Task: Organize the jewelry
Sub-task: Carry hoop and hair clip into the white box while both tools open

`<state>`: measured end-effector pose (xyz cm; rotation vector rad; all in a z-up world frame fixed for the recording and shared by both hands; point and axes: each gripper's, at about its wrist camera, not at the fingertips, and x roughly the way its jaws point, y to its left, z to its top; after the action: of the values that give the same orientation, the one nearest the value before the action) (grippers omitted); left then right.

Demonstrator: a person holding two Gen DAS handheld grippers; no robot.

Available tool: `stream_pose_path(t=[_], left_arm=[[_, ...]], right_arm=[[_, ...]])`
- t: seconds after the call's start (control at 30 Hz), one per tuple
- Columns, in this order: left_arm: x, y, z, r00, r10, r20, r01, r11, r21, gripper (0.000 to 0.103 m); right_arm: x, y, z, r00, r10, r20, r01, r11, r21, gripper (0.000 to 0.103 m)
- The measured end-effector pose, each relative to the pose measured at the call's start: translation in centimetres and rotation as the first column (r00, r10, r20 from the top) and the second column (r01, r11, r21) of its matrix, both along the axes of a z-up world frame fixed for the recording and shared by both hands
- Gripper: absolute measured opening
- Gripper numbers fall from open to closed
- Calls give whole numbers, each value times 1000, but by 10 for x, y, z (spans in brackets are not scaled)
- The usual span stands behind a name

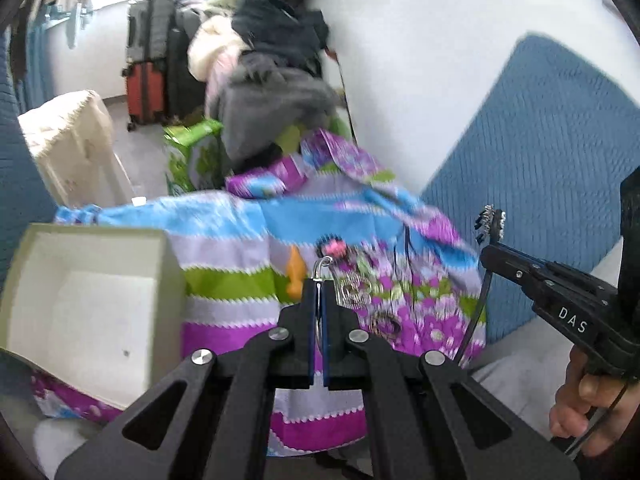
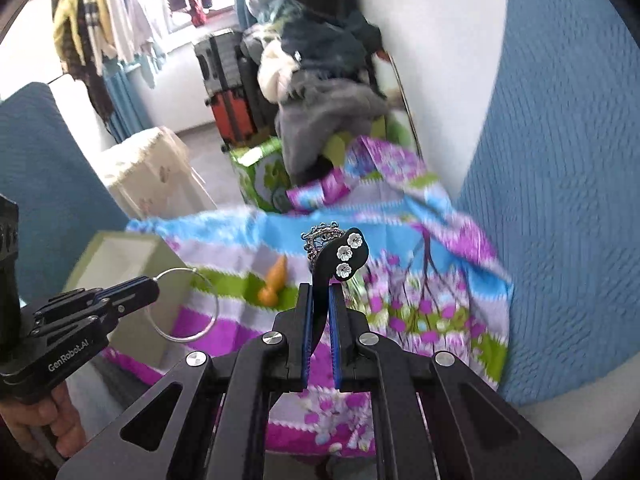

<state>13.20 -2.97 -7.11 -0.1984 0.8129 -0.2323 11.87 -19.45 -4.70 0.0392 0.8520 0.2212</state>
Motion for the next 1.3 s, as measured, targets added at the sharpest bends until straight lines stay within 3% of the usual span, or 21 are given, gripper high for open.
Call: stream_pose_path(t=[0.3,0.5,0.7,0.93,1.3], left_arm=[[-12,64,59,991,84,104,-83,996,-15,1],[-22,110,69,978,161,133,-160,987,-19,1],[-26,152,52,966,236,109,-236,972,-19,1],[-17,187,15,959,281,45,-281,960,-7,1],[0,203,-27,955,297,-28,-297,955,-3,1]], right_arm=[[9,59,70,989,82,120,-83,997,-2,5],[23,117,81,973,194,125,-196,981,2,5],[30,178,61,947,310,88,-311,950,-3,5],[43,229,11,914,405,-17,-404,914,18,5],[71,263,-40,899,423,-117,-427,904,-14,5]])
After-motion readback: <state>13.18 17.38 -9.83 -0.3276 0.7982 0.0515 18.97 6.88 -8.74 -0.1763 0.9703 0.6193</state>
